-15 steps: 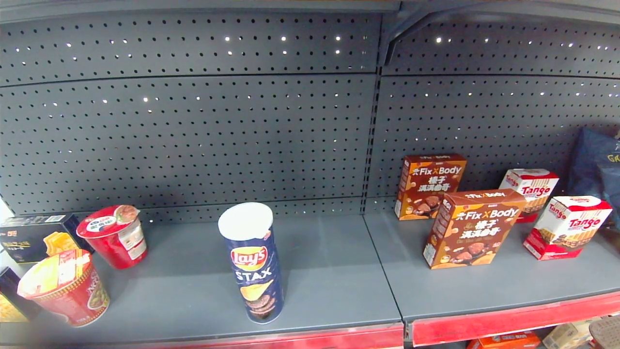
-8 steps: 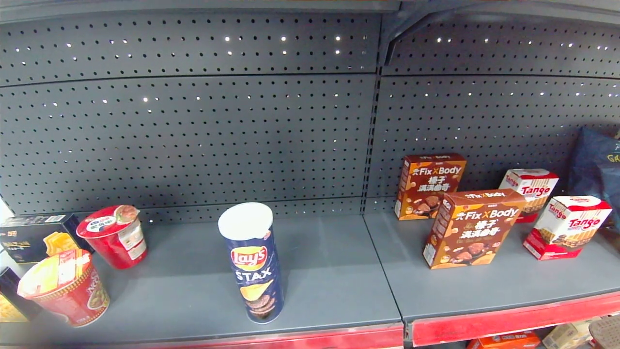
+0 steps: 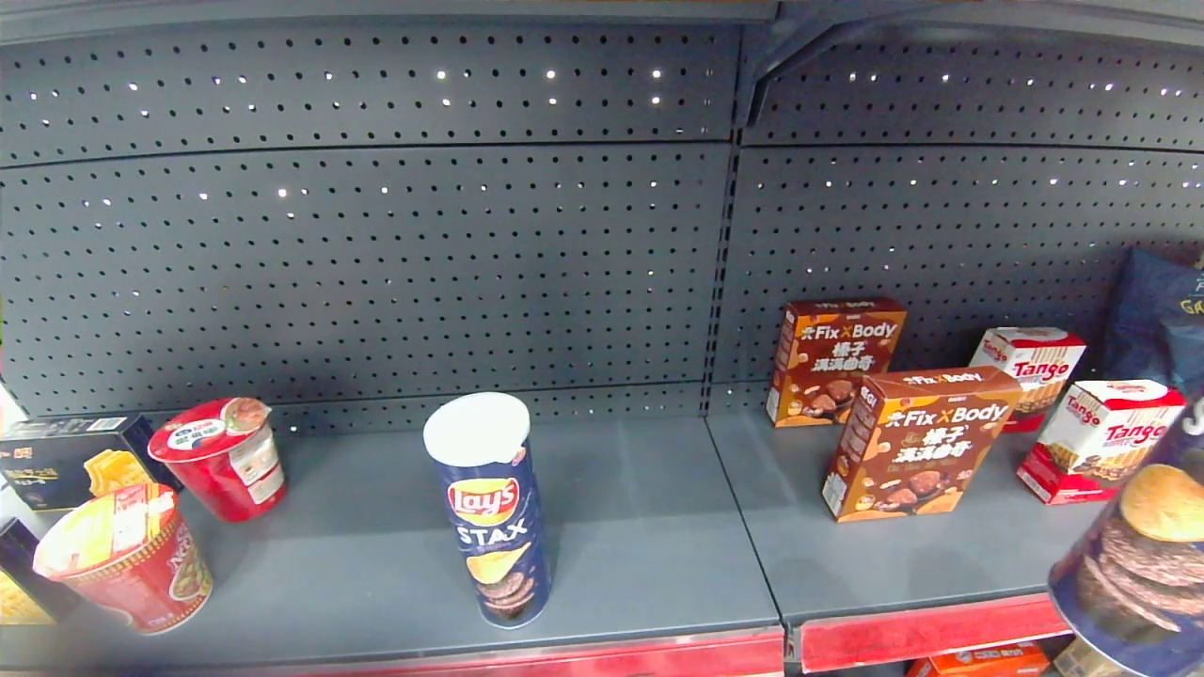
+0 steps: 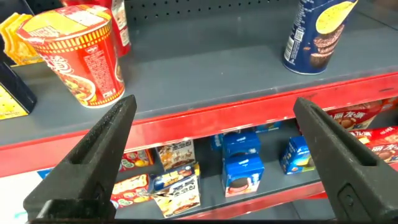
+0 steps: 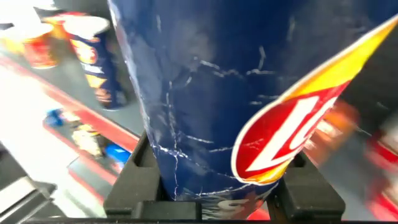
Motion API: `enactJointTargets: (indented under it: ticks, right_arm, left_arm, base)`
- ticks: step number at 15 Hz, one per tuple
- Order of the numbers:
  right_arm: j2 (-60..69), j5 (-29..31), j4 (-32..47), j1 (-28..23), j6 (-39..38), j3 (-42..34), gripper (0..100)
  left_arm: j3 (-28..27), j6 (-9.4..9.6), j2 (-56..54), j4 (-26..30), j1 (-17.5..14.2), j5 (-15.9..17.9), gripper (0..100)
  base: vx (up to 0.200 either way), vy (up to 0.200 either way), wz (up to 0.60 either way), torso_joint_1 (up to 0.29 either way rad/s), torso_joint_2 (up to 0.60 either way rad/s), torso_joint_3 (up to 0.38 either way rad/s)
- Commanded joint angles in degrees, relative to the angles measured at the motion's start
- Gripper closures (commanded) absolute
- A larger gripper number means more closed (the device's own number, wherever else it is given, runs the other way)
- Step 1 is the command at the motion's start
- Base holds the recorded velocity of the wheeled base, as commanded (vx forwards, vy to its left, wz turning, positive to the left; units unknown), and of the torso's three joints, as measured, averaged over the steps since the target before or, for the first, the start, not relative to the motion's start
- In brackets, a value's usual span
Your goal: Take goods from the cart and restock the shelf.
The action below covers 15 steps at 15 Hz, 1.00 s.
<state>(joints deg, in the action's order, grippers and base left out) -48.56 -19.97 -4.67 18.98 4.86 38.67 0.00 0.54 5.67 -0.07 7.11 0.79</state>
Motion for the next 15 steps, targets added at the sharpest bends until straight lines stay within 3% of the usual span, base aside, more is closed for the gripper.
enactJointTargets:
  ticks: [1,2,4,7,12,15]
  right_arm:
    - [-12.1,0.5,-4.6,4.4,0.0,1.4,100]
    - [-12.5,0.5,-5.0,4.6,0.0,1.4,100]
    - [-21.8,4.6,-13.0,6.0,-0.2,2.7,100]
    - [-27.6,17.2,-16.0,9.8,0.1,4.8,100]
    - [-31.4,17.2,-16.4,11.5,-2.5,7.0,100]
    - [-33.0,16.8,-17.2,11.0,-2.7,7.6,100]
  left_arm:
    - [0.0,-0.01,0.3,0.0,0.0,0.0,0]
    - [0.0,-0.01,0.3,0.0,0.0,0.0,0]
    - [0.0,-0.01,0.3,0.1,0.0,0.0,0]
    - [0.0,-0.01,0.3,0.0,0.0,0.0,0]
    - [0.0,-0.01,0.3,0.0,0.0,0.0,0]
    - [0.0,-0.01,0.3,0.0,0.0,0.0,0]
  base:
    - [0.000,0.000,0.00,0.000,0.00,0.000]
    - [0.000,0.000,0.00,0.000,0.00,0.000]
    - [0.000,0.000,0.00,0.000,0.00,0.000]
    - [0.000,0.000,0.00,0.000,0.00,0.000]
    - [0.000,0.000,0.48,0.003,0.00,0.000]
    - [0.000,0.000,0.00,0.000,0.00,0.000]
